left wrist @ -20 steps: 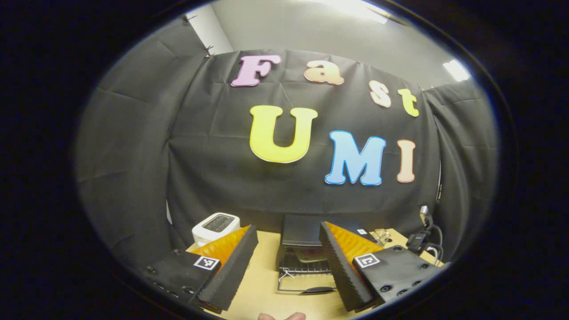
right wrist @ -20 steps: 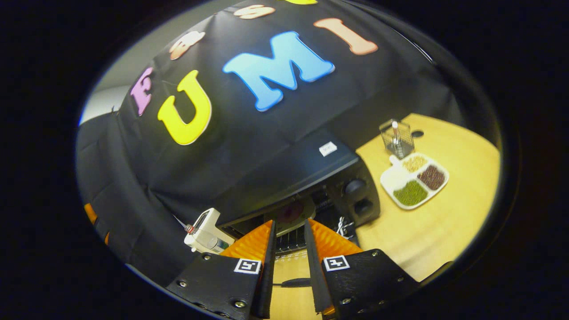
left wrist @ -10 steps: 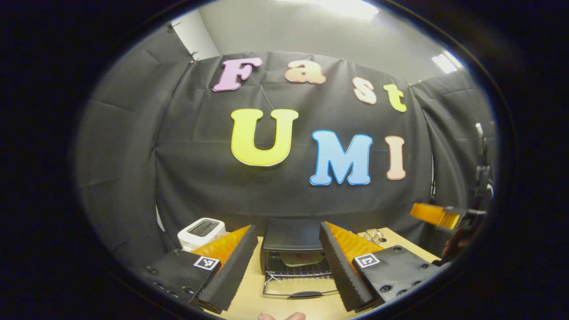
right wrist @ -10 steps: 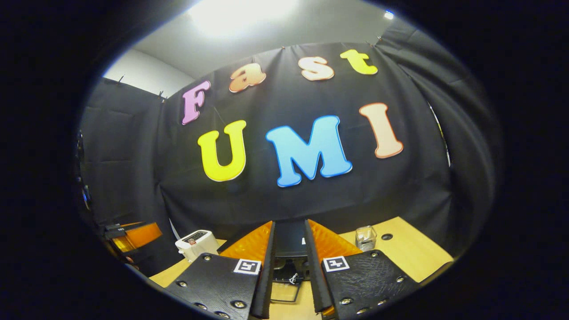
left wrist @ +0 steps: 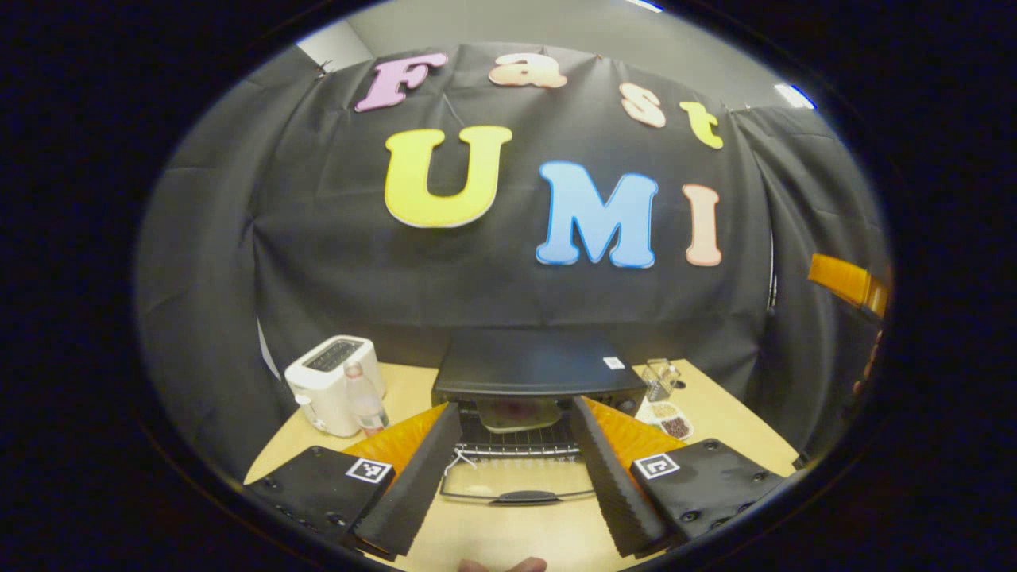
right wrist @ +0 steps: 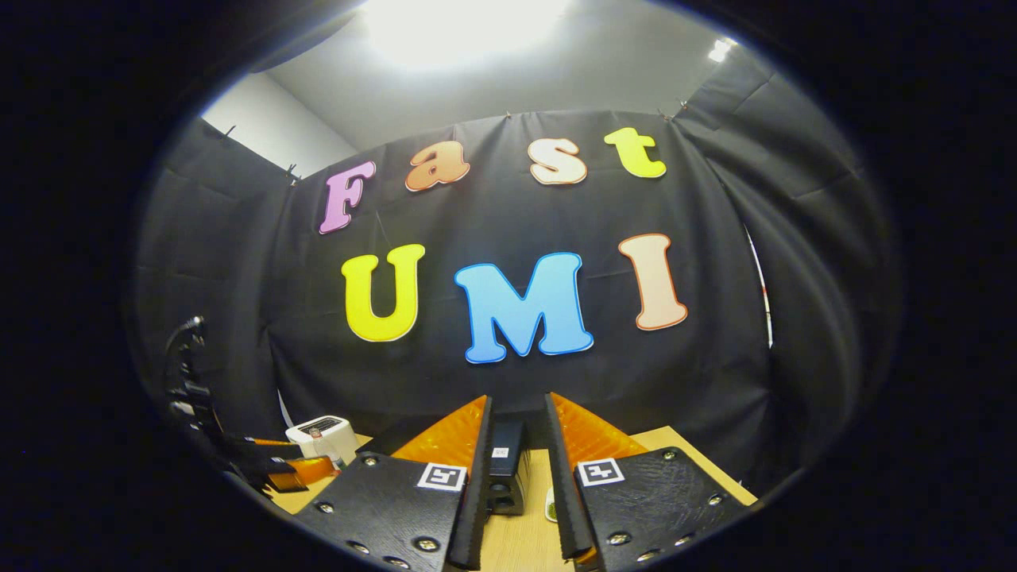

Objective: Open the electric oven with the left hand, put the food in, and close the electric oven.

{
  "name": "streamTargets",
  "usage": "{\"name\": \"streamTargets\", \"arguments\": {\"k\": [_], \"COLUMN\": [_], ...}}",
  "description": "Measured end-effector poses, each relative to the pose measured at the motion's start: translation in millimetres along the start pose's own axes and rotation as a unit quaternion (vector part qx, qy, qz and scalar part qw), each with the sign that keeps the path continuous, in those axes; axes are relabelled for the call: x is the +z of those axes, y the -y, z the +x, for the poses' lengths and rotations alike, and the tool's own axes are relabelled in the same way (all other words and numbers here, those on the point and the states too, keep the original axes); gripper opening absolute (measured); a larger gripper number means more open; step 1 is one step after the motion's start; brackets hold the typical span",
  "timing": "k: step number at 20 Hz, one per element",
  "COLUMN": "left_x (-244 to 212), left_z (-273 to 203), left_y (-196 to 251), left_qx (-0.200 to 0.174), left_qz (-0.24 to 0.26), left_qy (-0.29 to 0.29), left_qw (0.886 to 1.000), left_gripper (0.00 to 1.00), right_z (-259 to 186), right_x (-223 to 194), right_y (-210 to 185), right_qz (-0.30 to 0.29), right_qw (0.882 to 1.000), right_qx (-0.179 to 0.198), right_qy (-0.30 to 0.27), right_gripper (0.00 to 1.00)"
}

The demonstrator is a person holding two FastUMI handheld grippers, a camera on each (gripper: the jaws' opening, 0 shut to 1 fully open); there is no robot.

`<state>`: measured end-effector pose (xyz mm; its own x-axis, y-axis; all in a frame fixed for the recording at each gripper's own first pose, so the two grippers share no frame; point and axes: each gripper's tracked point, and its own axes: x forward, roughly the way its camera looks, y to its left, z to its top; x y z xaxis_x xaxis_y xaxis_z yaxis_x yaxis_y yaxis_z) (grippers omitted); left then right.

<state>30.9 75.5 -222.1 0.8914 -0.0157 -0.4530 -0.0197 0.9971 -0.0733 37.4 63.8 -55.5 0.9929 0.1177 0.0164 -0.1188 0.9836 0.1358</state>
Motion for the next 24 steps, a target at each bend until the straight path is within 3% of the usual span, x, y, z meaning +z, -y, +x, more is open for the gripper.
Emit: {"name": "streamTargets", "arguments": {"k": [3,4,5,7,8,9,12,14,17,22,23,24], "left_x": [-78,-104,-130,-164,-178,-192,-228,-249,-266,-281,-279,-278], "left_z": [31,39,45,50,49,45,48,53,65,88,95,102], "left_y": [-5,-4,-6,-4,-2,-2,0,-2,1,-1,-2,-1], "left_qx": [0.001,0.001,0.002,-0.001,-0.005,-0.007,-0.02,-0.02,-0.022,0.0,0.005,0.01], "left_qz": [0.016,0.021,0.025,0.033,0.038,0.042,0.051,0.056,0.063,0.067,0.065,0.065], "left_qy": [-0.087,-0.119,-0.148,-0.186,-0.202,-0.22,-0.28,-0.319,-0.355,-0.404,-0.404,-0.405], "left_qw": [0.996,0.993,0.989,0.982,0.979,0.974,0.958,0.946,0.932,0.912,0.912,0.912], "left_gripper": [0.98,0.95,0.95,0.99,0.99,0.92,0.99,0.99,0.95,0.99,0.92,0.95], "right_z": [-1,1,1,6,6,9,16,20,18,13,12,11], "right_x": [0,0,-2,-3,-3,-9,-19,-22,-19,-17,-17,-18], "right_y": [7,8,5,2,3,8,7,8,11,23,25,26], "right_qz": [0.014,0.017,0.013,0.007,0.002,-0.008,-0.014,-0.014,-0.02,-0.028,-0.028,-0.029], "right_qw": [0.999,0.999,0.999,0.999,0.999,0.999,0.999,0.999,0.999,0.998,0.998,0.997], "right_qx": [-0.033,-0.038,-0.035,-0.024,-0.022,-0.023,-0.018,-0.019,-0.022,-0.037,-0.039,-0.042], "right_qy": [-0.015,-0.02,-0.027,-0.025,-0.026,-0.027,-0.037,-0.042,-0.044,-0.047,-0.05,-0.051], "right_gripper": [0.37,0.17,0.1,0.16,0.24,0.36,0.76,0.87,0.93,0.93,0.93,0.93]}}
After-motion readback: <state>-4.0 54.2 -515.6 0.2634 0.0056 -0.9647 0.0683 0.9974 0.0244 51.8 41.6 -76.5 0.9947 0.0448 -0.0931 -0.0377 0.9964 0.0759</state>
